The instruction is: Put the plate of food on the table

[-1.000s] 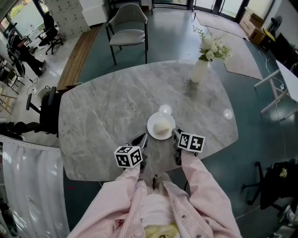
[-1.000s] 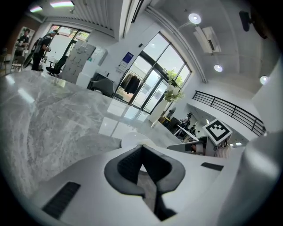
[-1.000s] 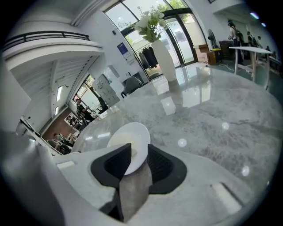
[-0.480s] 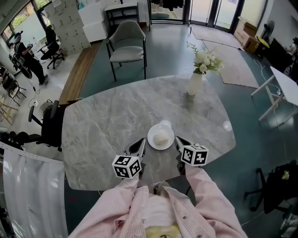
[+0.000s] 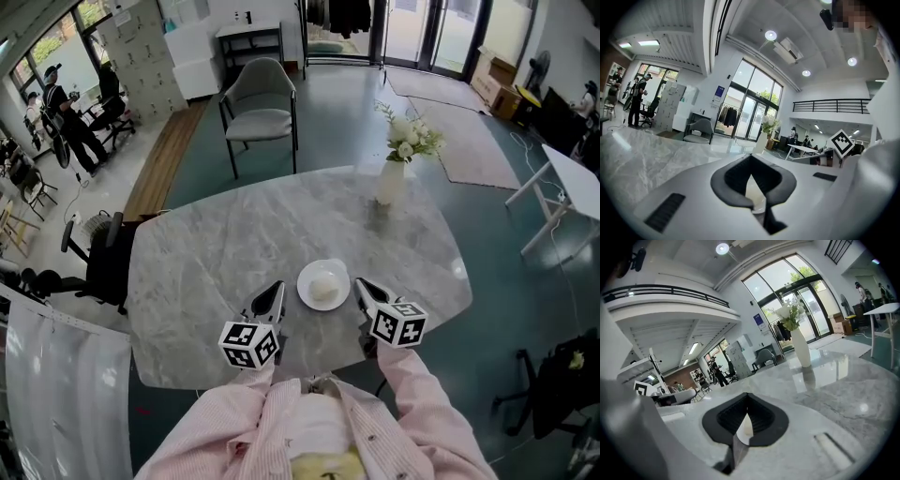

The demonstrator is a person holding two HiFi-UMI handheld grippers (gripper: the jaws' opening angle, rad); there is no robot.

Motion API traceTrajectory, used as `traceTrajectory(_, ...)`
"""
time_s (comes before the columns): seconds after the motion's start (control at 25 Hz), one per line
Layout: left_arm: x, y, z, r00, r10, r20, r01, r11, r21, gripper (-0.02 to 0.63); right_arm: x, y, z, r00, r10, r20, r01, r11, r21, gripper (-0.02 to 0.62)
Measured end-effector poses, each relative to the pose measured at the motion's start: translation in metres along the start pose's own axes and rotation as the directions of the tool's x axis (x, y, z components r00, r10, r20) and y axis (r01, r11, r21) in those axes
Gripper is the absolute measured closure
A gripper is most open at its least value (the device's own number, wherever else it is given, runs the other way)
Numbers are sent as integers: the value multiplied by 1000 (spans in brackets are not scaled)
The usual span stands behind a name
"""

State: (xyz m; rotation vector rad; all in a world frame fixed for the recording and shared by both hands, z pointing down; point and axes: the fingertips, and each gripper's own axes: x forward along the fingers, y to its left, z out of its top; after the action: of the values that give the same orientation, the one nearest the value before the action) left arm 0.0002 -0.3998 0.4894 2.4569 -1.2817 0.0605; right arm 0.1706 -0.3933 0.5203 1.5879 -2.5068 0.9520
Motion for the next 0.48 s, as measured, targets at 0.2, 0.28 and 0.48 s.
traceTrajectory(0.2,-8,-1,16,998,21,51,-24,999,47,609,-14,9,20,995,43,94,-40,999,-32,589)
traceTrajectory(0.28,-12,-2,22,997,24,70,-29,998,63,609,-20,13,26,990,58,129,-54,998,-39,589)
traceTrajectory(0.48,-22,2,39,991,46,129,-56,996,75,609,-32,21,43,978,80,195,-67,995,-76,591)
